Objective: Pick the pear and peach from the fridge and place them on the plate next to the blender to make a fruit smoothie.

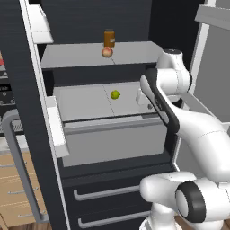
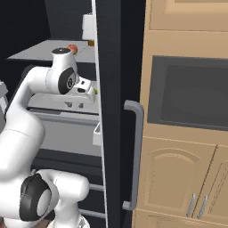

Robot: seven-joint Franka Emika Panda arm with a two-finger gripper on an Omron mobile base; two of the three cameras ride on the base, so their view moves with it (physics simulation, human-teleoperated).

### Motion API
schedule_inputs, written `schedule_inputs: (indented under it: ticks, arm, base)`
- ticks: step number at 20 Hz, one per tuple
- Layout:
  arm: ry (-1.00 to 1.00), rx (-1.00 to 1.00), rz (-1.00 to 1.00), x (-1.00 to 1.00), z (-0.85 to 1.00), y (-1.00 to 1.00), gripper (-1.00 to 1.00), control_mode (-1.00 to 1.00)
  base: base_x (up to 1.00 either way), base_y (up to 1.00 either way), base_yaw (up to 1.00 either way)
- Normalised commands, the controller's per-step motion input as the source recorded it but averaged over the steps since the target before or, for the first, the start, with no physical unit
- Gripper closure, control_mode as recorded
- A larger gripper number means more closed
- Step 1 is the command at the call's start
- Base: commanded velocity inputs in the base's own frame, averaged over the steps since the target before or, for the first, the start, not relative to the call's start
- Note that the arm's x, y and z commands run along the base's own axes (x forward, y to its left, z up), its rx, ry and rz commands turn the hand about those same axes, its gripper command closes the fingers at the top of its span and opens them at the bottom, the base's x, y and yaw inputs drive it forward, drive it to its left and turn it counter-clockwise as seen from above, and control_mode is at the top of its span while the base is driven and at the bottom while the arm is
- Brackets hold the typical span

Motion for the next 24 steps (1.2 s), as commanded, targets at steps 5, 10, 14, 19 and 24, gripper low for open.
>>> schedule_inputs:
  ticks: [5,10,14,19,24]
  arm:
    - [-0.08,0.05,0.00,-0.25,0.00,0.16,-1.00,-1.00]
    - [-0.34,0.01,0.00,-0.72,0.15,0.18,-1.00,-1.00]
    - [-0.63,0.00,0.00,-0.79,0.48,0.13,-1.00,-1.00]
    - [-0.49,0.00,-0.01,-0.70,0.88,0.04,-1.00,-1.00]
    - [-0.27,0.01,-0.01,-0.47,1.00,0.09,-1.00,-1.00]
  base:
    - [0.00,0.00,0.00]
    - [0.00,0.00,0.00]
    - [0.00,0.00,0.00]
    - [0.00,0.00,0.00]
    - [0.00,0.00,0.00]
